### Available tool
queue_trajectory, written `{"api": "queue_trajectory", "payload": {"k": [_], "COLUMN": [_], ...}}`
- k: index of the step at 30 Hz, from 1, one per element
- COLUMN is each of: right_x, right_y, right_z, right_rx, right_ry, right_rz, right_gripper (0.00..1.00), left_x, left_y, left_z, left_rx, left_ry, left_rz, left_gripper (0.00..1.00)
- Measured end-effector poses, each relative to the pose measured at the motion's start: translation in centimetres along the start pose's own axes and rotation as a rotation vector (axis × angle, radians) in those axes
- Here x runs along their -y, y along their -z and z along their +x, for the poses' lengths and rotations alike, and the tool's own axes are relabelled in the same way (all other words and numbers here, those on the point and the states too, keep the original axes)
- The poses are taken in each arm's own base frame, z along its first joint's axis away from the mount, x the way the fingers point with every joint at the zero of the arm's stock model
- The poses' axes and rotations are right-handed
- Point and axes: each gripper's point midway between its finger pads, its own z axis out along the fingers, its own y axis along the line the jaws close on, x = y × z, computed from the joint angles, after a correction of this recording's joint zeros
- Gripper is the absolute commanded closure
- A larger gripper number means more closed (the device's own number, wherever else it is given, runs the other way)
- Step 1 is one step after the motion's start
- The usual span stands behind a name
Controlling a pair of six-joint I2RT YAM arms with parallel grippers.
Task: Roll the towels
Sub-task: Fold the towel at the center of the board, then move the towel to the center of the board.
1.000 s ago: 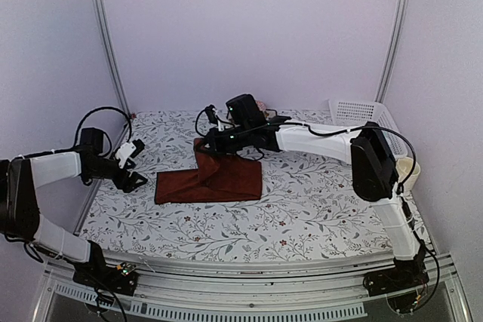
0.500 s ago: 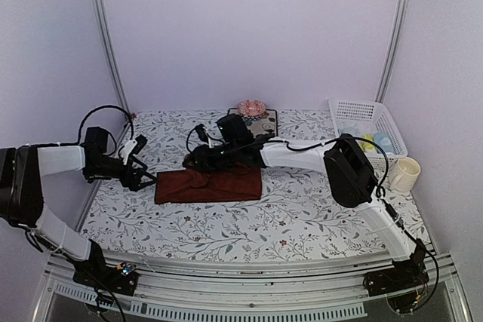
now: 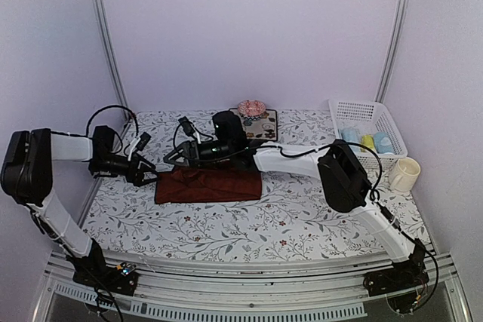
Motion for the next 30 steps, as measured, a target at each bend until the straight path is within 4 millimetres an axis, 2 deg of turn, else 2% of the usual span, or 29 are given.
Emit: {"api": "queue_trajectory", "payload": {"k": [5, 9, 13, 15, 17, 20, 23, 26, 30], "right_x": [1.0, 2.4, 2.0, 1.0, 0.1, -0.6, 0.0, 2.0, 5.4], "right_y": [1.1, 3.2, 7.3, 9.7, 10.6, 8.9, 5.0, 1.1, -1.1], "right_z": [-0.7, -1.2, -1.7, -1.8, -1.7, -0.8, 1.0, 3.8, 6.8], "right_rx": [0.009, -0.003, -0.007, -0.008, -0.012, -0.042, -0.086, -0.137, -0.201], "right_ry": [0.003, 0.046, 0.219, 0.387, 0.558, 0.813, 1.013, 1.139, 1.192], "right_rz": [0.033, 0.191, 0.411, 0.531, 0.62, 0.72, 0.795, 0.854, 0.909], "right_gripper": [0.35, 0.32, 0.2, 0.12, 0.11, 0.11, 0.14, 0.17, 0.24], "left_x": [-0.9, -1.5, -1.7, -1.8, -2.0, -2.9, -4.3, -5.9, -7.6], "left_y": [-0.4, -0.9, -1.1, -1.1, -1.0, -0.7, 0.0, 0.8, 2.4], "left_z": [-1.2, -1.5, -1.9, -2.2, -2.5, -2.9, -3.3, -3.7, -3.9], "left_rx": [0.018, 0.021, 0.03, 0.036, 0.044, 0.065, 0.091, 0.119, 0.162], "left_ry": [0.053, 0.13, 0.195, 0.21, 0.217, 0.224, 0.224, 0.218, 0.228], "left_rz": [0.025, 0.049, 0.076, 0.079, 0.073, 0.046, -0.002, -0.057, -0.106], "left_gripper": [0.03, 0.03, 0.03, 0.03, 0.03, 0.03, 0.03, 0.03, 0.03]}}
